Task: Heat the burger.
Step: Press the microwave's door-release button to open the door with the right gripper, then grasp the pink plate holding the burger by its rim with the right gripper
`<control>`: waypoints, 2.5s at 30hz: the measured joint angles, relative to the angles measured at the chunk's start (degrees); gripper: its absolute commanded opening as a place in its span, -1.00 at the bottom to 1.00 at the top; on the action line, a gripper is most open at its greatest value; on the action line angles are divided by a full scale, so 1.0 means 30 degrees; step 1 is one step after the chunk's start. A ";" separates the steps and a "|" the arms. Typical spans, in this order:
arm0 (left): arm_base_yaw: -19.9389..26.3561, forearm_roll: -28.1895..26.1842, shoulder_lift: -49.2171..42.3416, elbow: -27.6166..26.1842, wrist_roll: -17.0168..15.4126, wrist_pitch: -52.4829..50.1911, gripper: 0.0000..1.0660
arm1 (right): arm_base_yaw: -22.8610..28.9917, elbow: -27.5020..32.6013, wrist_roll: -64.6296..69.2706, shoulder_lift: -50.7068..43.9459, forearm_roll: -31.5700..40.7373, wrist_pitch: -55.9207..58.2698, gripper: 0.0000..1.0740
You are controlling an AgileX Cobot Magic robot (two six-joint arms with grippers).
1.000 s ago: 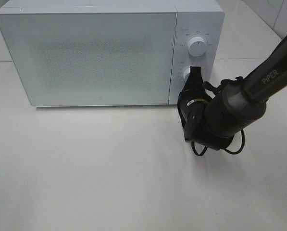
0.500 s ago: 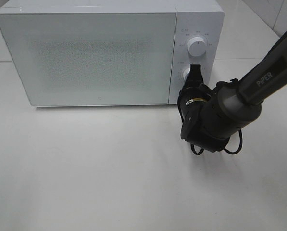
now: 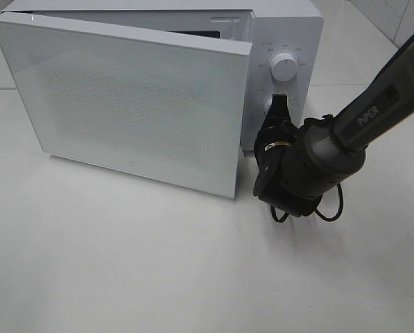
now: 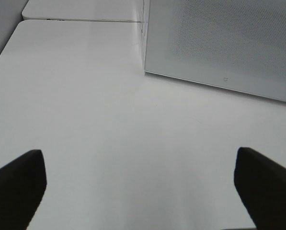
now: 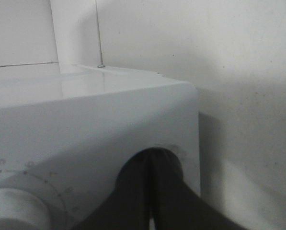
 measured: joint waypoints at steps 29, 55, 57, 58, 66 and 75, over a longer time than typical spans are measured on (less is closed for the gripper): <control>0.0000 0.0000 0.0000 0.0000 0.0000 0.0000 0.87 | -0.0573 0.0668 -0.0783 -0.1165 -0.1375 0.2158 -1.00; 0.0000 0.0000 0.0000 0.0000 0.0000 0.0000 0.87 | -0.0821 0.4622 -1.1994 -0.7315 -0.7047 1.0542 -1.00; 0.0000 0.0000 0.0000 0.0000 0.0000 0.0000 0.87 | -0.0821 0.4622 -1.3197 -0.7697 -0.7620 1.1631 -1.00; 0.0000 0.0000 0.0000 0.0000 0.0000 0.0000 0.87 | -0.0821 0.4622 -1.3885 -0.7869 -0.7830 1.2242 -1.00; 0.0000 0.0000 0.0000 0.0000 0.0000 0.0000 0.87 | -0.0821 0.4240 -2.0111 -0.9225 -0.9015 1.7838 -1.00; 0.0000 0.0000 0.0000 0.0000 0.0000 0.0000 0.87 | -0.0821 0.1910 -2.3835 -0.9435 -1.3025 2.5401 -0.98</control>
